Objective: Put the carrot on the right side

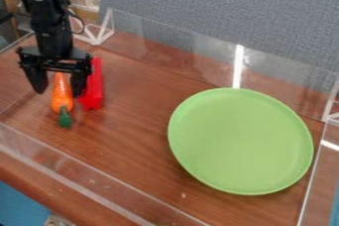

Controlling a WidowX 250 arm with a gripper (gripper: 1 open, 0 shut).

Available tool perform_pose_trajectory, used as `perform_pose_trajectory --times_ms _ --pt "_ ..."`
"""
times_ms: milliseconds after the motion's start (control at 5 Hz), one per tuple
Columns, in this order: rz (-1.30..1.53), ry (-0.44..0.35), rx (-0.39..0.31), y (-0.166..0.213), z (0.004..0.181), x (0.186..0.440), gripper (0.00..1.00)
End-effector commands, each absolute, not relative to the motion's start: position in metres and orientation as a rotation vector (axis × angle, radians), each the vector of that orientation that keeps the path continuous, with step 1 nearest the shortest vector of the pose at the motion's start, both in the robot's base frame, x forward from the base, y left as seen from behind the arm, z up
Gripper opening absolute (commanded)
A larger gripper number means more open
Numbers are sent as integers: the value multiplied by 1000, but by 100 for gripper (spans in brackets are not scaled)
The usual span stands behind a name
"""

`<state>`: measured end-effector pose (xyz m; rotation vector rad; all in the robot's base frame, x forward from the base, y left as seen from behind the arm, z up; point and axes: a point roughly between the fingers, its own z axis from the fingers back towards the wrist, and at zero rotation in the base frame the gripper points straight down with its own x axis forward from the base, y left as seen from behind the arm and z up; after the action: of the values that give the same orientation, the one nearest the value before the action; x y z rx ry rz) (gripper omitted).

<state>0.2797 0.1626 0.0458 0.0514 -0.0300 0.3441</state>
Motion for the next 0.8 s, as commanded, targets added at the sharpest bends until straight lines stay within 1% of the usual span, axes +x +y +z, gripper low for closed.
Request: perform_pose_trajectory --times_ms 0,400,600 --pt "312 -57 81 184 63 284 100" --pt "340 -36 97 175 44 277 100" --pt "349 -32 95 163 42 274 100"
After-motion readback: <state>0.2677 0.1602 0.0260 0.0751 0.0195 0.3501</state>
